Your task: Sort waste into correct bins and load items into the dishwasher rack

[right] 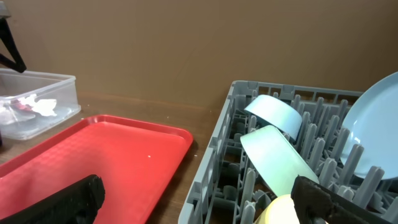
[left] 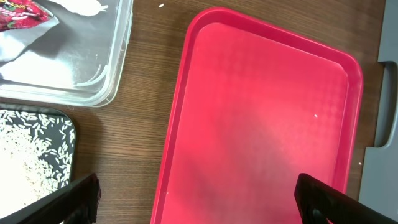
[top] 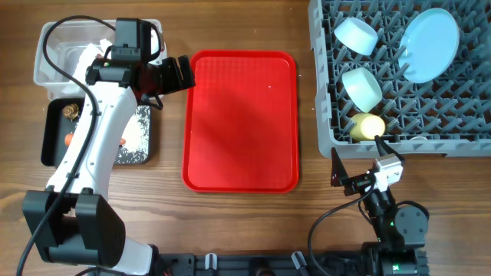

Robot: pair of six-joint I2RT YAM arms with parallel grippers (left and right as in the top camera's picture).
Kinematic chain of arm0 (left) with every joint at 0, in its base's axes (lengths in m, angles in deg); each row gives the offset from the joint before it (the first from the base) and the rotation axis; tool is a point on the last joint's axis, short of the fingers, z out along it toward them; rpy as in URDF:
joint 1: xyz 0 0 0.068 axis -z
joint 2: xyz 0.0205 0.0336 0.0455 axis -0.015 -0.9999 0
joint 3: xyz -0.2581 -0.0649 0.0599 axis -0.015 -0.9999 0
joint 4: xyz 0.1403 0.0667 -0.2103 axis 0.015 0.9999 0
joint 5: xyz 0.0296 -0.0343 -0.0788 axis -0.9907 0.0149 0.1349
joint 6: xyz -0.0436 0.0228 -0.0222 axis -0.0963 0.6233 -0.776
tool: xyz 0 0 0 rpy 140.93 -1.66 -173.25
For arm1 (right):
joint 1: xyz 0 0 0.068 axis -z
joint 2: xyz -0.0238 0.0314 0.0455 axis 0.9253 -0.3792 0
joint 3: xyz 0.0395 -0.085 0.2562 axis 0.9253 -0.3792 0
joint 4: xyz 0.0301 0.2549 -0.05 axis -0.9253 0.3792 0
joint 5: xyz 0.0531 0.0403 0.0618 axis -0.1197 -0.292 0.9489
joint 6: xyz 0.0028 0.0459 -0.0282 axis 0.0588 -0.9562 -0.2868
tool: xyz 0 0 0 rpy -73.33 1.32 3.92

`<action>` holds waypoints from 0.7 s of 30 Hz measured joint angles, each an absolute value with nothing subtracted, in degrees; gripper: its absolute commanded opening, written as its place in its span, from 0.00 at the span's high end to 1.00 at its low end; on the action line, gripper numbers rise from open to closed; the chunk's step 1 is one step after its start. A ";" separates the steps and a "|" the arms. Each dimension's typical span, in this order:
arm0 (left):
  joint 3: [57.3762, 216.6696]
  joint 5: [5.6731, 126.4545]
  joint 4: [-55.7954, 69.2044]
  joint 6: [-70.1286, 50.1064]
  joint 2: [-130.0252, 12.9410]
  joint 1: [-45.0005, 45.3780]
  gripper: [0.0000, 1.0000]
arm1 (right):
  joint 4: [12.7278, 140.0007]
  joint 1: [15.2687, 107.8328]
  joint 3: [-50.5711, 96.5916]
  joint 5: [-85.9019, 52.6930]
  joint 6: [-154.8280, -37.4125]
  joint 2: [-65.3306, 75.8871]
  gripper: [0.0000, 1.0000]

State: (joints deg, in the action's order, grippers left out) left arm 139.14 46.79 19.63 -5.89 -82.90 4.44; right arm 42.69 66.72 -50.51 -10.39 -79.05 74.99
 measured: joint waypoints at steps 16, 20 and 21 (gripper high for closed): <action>139.14 46.39 19.72 -5.87 -82.90 4.44 0.00 | 42.69 66.72 -50.51 -10.39 -78.90 74.99 0.00; 139.14 46.44 21.08 -5.89 -82.90 4.44 0.00 | 42.69 66.72 -50.51 -10.39 -78.90 74.99 0.00; 139.14 46.44 20.99 -5.87 -82.90 4.44 0.00 | 42.69 66.72 -50.51 -10.39 -78.90 74.99 0.00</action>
